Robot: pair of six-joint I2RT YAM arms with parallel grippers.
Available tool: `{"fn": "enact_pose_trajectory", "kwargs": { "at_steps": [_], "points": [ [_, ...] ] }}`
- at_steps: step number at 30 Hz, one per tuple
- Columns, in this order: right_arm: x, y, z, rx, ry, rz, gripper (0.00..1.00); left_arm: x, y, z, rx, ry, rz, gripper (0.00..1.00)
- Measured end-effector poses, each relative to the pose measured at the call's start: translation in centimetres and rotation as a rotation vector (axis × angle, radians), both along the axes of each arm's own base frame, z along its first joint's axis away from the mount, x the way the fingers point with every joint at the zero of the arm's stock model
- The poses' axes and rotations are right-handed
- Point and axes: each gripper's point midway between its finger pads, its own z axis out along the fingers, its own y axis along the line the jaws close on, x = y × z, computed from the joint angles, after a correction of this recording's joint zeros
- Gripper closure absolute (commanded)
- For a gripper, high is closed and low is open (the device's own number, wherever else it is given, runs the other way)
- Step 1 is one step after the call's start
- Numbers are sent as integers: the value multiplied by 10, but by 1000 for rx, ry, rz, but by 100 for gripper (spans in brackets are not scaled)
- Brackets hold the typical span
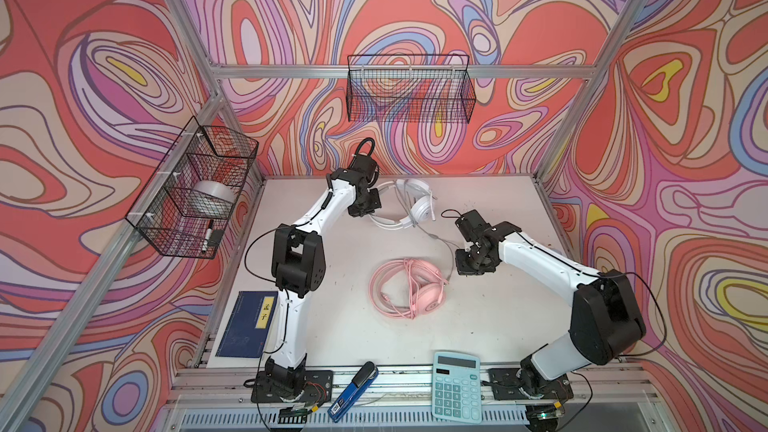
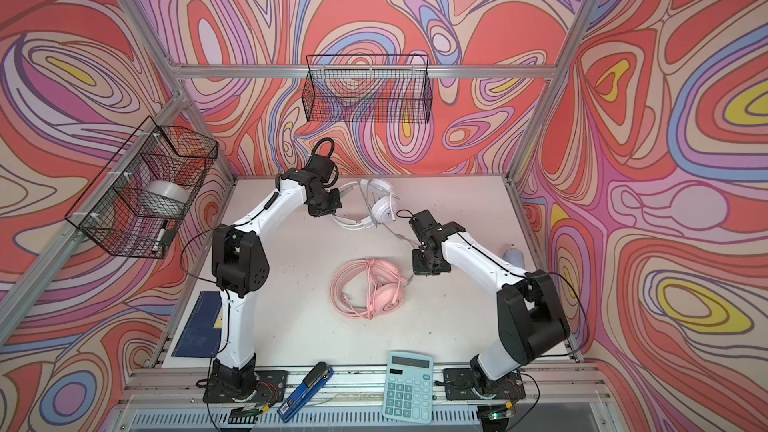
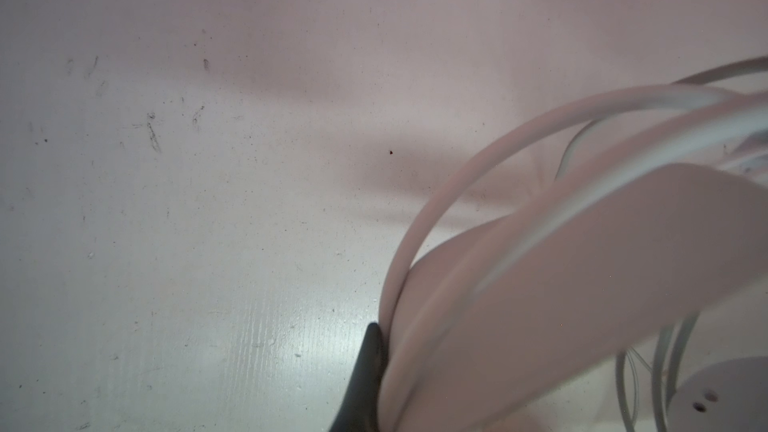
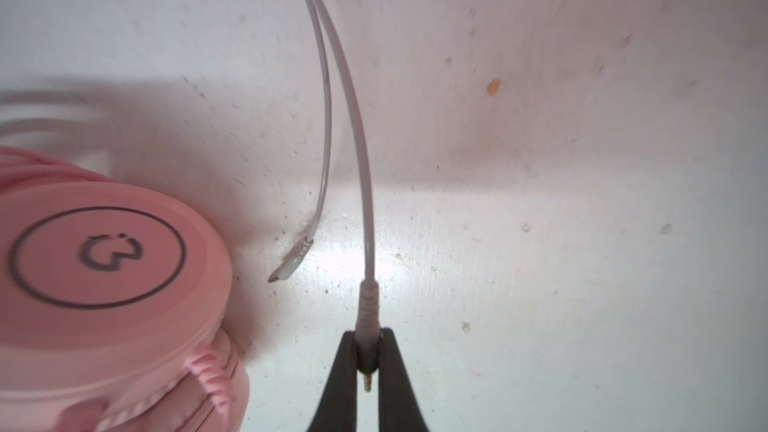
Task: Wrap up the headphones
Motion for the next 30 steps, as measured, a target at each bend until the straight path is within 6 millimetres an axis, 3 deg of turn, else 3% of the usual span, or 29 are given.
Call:
{"fn": "enact_pose_trajectory", "kwargs": {
  "at_steps": [5,14,23,30],
  "points": [
    [12,-6,38,-61,-90,82,100,0,0,1,-1,-1,0,100],
    [15,-17,77,-161,-162,244,100,8,-4,15,-18,-39,6,100],
    [-1,2,123,-92,-271,513,100,26,-11,36,-53,-98,29,100],
    [-6,11,150,-94,-355,689,100,31,-13,29,-41,-91,38,100]
  ]
}}
